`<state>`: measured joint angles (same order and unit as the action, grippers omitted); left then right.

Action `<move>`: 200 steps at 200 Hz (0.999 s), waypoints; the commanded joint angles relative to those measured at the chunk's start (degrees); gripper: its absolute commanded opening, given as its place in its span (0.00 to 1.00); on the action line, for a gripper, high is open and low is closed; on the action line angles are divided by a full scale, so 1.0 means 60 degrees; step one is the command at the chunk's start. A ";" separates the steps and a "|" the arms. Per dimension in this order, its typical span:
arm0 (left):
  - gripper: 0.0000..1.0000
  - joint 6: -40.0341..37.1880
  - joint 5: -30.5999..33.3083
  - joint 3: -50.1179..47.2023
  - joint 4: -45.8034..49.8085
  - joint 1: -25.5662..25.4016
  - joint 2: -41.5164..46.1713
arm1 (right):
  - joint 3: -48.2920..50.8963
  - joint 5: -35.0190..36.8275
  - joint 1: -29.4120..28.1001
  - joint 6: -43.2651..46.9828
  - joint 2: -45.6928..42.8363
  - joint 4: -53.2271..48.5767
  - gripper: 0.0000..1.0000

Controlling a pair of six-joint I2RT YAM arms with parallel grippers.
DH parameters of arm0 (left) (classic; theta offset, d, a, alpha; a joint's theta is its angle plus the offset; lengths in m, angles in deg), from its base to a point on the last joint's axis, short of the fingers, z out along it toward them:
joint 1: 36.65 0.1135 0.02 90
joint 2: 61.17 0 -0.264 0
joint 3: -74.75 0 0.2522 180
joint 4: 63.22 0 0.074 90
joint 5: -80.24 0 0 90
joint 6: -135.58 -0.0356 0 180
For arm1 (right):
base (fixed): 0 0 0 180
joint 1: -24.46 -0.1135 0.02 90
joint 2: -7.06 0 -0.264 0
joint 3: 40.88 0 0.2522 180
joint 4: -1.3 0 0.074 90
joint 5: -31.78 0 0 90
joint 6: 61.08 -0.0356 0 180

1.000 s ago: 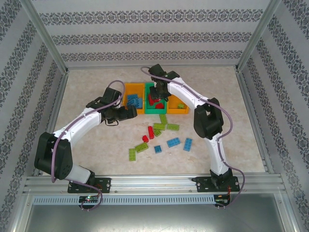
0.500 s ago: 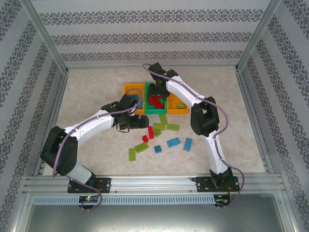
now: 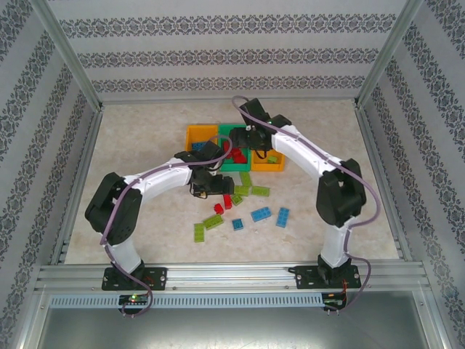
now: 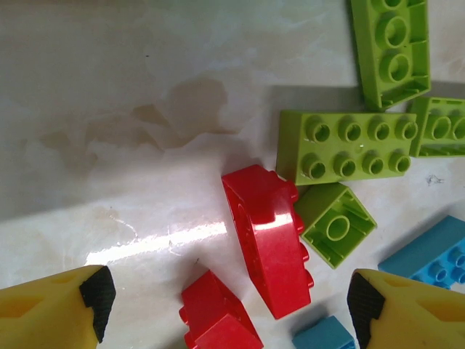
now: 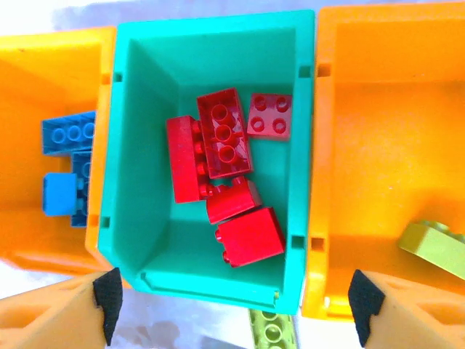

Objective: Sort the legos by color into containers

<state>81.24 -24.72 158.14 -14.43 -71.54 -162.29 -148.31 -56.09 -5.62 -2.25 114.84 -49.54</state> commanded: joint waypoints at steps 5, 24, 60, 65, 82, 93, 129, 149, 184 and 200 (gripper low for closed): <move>0.83 0.0278 0.0103 0.0481 0.0531 -0.0230 -0.0314 | 0.0934 0.0229 0.0165 0.0010 -0.0877 0.0831 0.87; 0.81 0.0354 0.0164 0.0681 0.0607 -0.0314 -0.0541 | 0.1497 0.0457 0.0180 0.0139 -0.1367 0.0848 0.88; 0.78 0.0561 0.0343 0.0904 0.0703 -0.0454 -0.0874 | 0.2691 0.0702 0.0405 0.0074 -0.2198 0.0971 0.90; 0.78 0.0603 0.0347 0.0895 0.0696 -0.0471 -0.0899 | 0.2875 0.0719 0.0439 0.0065 -0.2316 0.0978 0.90; 0.75 0.0697 0.0391 0.0890 0.0669 -0.0483 -0.0967 | 0.3480 0.0817 0.0553 0.0027 -0.2725 0.1008 0.90; 0.74 0.0708 0.0452 0.0916 0.0697 -0.0483 -0.1029 | 0.3873 0.0863 0.0625 0.0020 -0.2962 0.1009 0.91; 0.73 0.0567 0.0631 0.1202 0.0965 -0.0541 -0.1354 | 0.5032 0.0905 0.0932 -0.0149 -0.3667 0.1169 0.91; 0.71 0.0489 0.0720 0.1370 0.1054 -0.0599 -0.1532 | 0.5520 0.1003 0.1011 -0.0205 -0.3962 0.1203 0.92; 0.58 0.0458 0.0880 0.1397 0.1150 -0.0615 -0.1711 | 0.6191 0.1125 0.1030 -0.0146 -0.4339 0.1268 0.92; 0.53 0.0427 0.0943 0.1349 0.1157 -0.0616 -0.1713 | 0.6442 0.1111 0.1030 0.0184 -0.4427 0.1338 0.92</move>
<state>84.23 -21.09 165.50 -10.58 -74.47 -171.97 -111.74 -51.09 0.00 -2.63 90.30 -42.65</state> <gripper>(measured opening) 0.562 0.917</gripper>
